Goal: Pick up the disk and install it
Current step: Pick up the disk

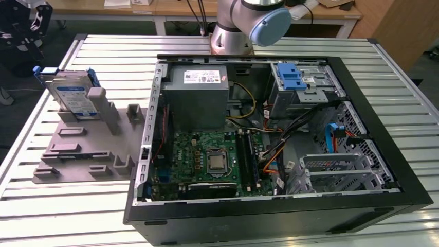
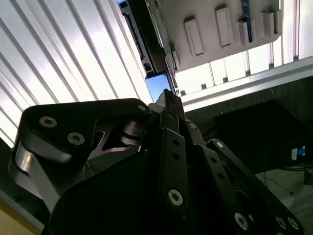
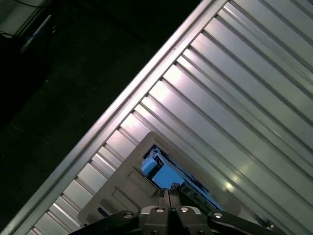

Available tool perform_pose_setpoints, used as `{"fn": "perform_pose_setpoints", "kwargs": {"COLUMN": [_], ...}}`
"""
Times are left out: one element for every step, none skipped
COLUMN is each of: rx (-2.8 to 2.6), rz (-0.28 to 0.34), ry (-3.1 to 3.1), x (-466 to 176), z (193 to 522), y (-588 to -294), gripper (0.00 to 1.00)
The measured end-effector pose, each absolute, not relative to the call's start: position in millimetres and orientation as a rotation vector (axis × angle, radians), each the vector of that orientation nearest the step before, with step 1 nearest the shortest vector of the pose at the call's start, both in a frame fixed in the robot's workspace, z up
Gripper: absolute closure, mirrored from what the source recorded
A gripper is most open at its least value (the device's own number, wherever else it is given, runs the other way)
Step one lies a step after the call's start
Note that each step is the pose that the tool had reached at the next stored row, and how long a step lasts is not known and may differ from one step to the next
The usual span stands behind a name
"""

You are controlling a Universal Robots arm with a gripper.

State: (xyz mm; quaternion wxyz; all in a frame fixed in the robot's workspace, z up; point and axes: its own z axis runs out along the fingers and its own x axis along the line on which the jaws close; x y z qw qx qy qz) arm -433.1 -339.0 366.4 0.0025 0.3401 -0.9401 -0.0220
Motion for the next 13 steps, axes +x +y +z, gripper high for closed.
{"fn": "perform_pose_setpoints", "kwargs": {"rx": [1.090,1.110,1.130,1.149,1.167,1.177,1.188,1.199,1.210,1.220,1.229,1.238,1.246], "rz": [-0.069,-0.069,-0.069,-0.069,-0.069,-0.068,-0.068,-0.068,-0.068,-0.068,-0.068,-0.068,-0.068], "ry": [-2.940,-2.932,-2.924,-2.916,-2.909,-2.904,-2.900,-2.895,-2.891,-2.886,-2.882,-2.878,-2.875], "x": [-433.1,-433.1,-433.1,-433.1,-433.1,-433.1,-433.1,-433.1,-433.1,-433.1,-433.1,-433.1,-433.1], "z": [366.3,366.4,366.4,366.4,366.4,366.4,366.3,366.3,366.3,366.3,366.3,366.3,366.3], "y": [-339.0,-339.0,-339.0,-339.0,-339.0,-339.0,-339.0,-339.0,-339.0,-339.0,-339.0,-339.0,-339.0], "gripper": [0.89,0.89,0.89,0.89,0.89,0.89,0.89,0.89,0.89,0.89,0.89,0.89,0.89]}}
